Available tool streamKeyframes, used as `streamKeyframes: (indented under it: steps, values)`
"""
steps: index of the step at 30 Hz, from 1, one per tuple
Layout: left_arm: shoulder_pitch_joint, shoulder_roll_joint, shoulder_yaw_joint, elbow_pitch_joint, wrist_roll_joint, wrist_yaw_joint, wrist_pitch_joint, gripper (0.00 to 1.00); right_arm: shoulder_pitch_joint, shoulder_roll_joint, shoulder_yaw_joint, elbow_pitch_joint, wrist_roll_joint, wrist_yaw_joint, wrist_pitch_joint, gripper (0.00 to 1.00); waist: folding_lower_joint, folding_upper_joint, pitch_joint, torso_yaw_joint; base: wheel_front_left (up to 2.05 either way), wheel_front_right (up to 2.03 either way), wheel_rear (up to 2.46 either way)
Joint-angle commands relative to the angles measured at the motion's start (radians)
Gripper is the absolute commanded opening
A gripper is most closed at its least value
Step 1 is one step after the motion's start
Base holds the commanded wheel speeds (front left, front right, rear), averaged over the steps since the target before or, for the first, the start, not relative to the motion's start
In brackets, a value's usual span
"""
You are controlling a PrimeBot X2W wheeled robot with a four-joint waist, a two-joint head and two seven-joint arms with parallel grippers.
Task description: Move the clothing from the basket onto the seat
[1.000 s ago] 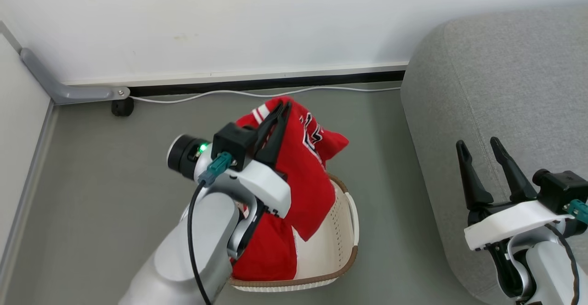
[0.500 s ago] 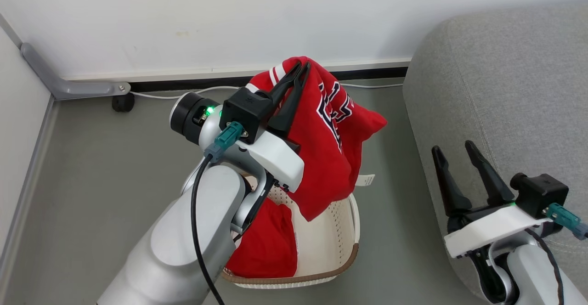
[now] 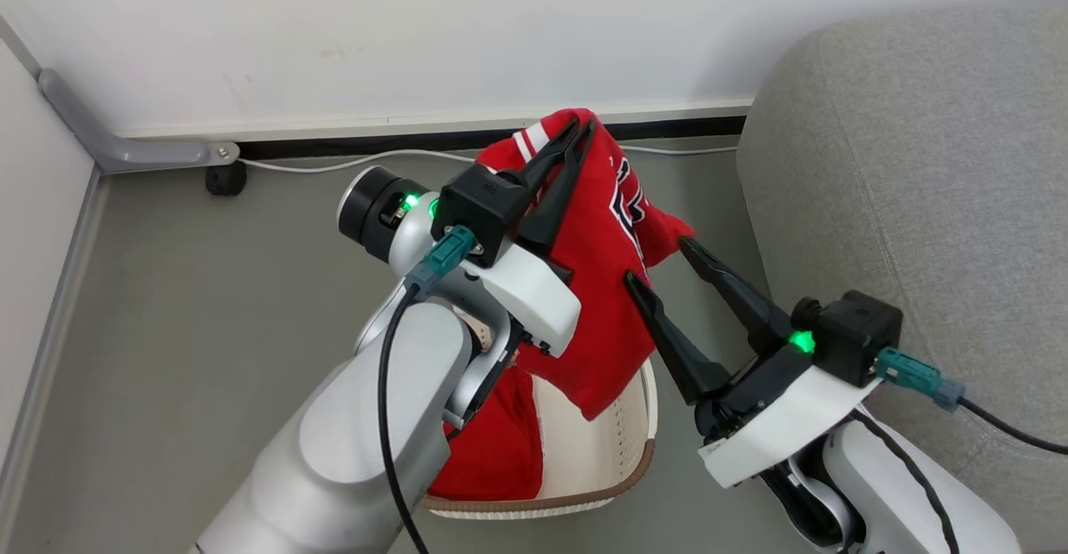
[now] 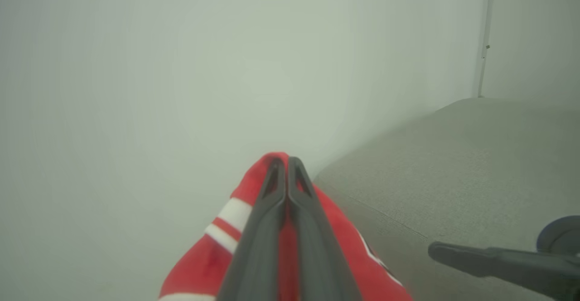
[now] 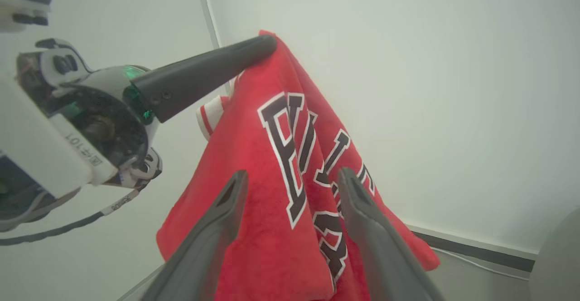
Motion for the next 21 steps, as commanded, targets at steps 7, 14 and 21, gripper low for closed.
streamKeyframes:
  steps: [7,14,21]
  values:
    - [-0.079,0.0,-0.003,-0.018,-0.013,0.014,-0.022,0.0,-0.073,0.001,0.085,0.063,0.005,0.007,-0.006,1.0,0.0,0.0,0.006,0.03,0.0,0.0,0.0]
    - [-0.082,-0.005,-0.037,-0.014,-0.032,0.018,-0.031,0.0,-0.135,0.042,0.173,0.197,0.034,0.007,-0.006,0.31,0.0,0.0,0.006,0.057,0.0,0.0,0.0]
    - [-0.075,-0.007,-0.057,0.009,-0.055,0.026,-0.046,0.0,-0.159,0.053,0.151,0.222,0.04,0.007,-0.006,0.0,0.0,0.0,0.005,0.062,0.0,0.0,0.0]
